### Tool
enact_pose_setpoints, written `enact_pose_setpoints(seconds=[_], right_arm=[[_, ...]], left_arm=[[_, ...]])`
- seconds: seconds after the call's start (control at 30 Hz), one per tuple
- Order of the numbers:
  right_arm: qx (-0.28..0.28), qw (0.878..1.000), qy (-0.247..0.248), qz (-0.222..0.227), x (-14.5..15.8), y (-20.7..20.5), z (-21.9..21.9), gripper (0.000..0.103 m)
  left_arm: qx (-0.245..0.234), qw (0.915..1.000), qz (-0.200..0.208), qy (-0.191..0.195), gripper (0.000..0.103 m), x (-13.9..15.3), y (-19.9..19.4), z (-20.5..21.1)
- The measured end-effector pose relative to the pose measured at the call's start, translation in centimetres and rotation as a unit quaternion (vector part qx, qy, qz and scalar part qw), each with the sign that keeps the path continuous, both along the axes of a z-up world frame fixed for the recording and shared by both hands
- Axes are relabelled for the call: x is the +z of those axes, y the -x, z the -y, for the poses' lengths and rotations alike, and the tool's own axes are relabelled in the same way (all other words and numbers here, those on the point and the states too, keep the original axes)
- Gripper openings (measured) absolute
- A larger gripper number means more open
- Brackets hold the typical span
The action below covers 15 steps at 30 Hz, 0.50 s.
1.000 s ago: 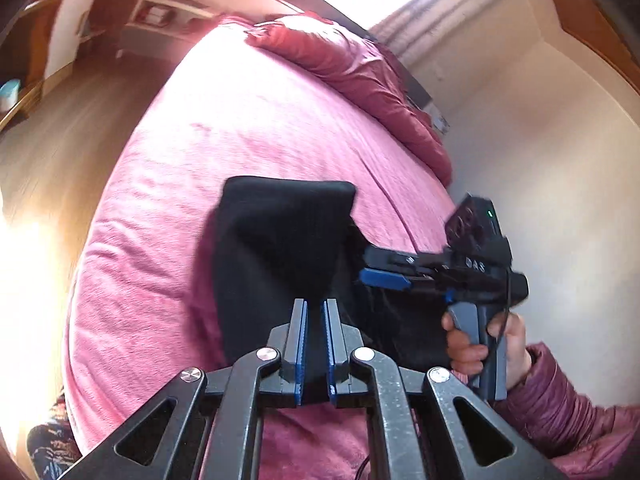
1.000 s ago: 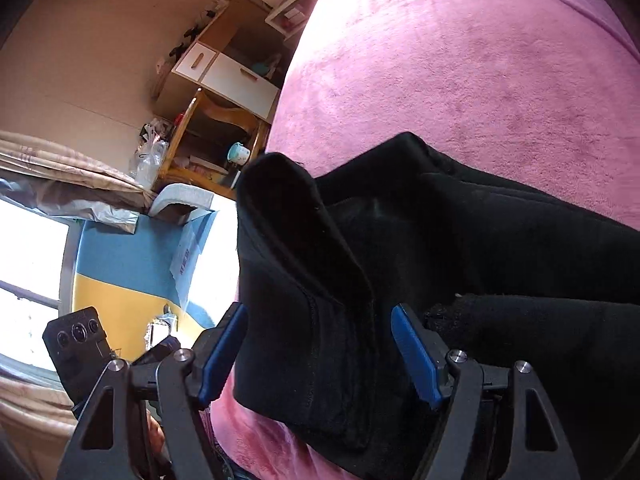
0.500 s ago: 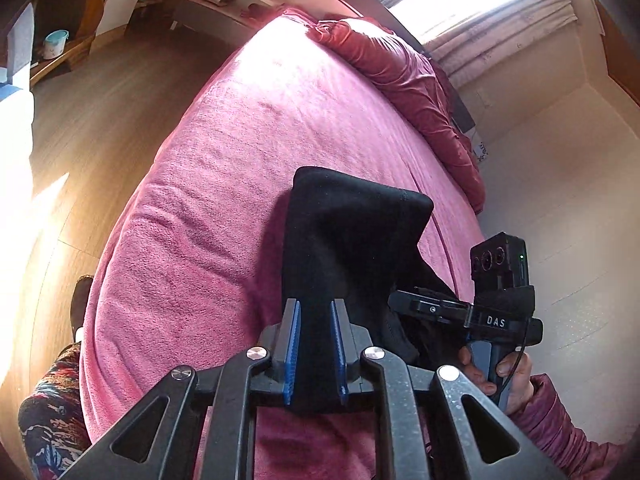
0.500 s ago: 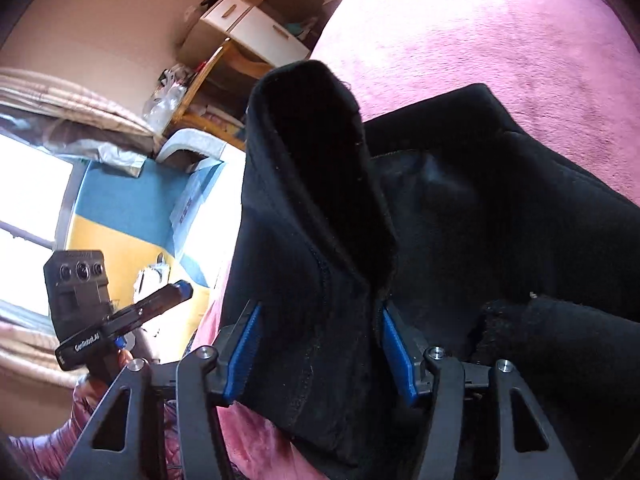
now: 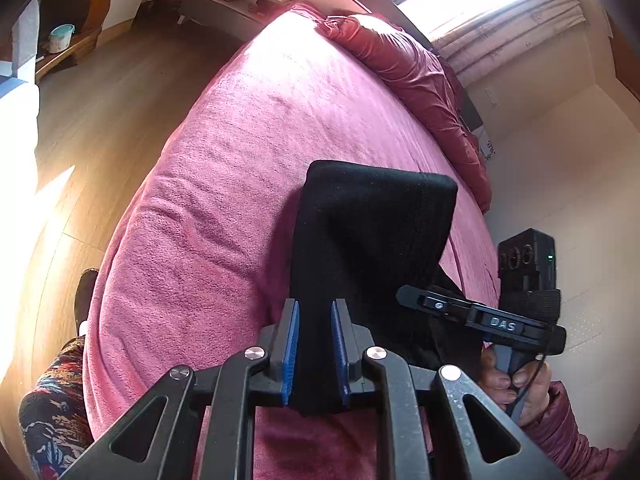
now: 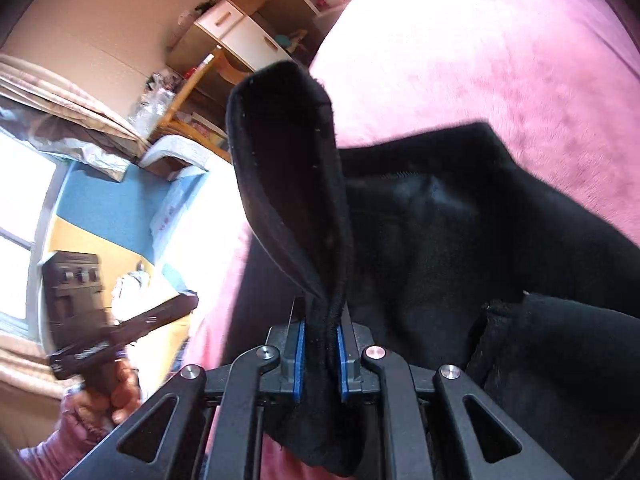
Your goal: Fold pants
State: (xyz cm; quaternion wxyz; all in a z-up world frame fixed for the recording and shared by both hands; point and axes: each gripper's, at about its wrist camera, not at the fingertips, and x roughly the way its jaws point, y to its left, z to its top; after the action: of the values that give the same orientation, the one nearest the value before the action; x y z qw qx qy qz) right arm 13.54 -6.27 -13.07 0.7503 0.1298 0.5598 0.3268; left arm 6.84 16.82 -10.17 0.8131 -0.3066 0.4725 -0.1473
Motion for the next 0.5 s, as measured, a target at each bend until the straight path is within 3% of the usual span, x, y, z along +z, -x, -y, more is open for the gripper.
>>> enact_pose_setpoints(seconds=[0.27,0.5], right_arm=[[-0.011,0.996,-0.047,0.073,9.8,3.8,4.0,0.012],[-0.08,0.99,-0.042,0.105,13.6,7.7,13.1,0.012]], left_arm=[[-0.017,0.9995,0.025,-0.009,0.02,1.8,-0.2,1.0],[-0.064,0.9961,0.06,-0.007,0.022,4.3,-2.2,5.1]])
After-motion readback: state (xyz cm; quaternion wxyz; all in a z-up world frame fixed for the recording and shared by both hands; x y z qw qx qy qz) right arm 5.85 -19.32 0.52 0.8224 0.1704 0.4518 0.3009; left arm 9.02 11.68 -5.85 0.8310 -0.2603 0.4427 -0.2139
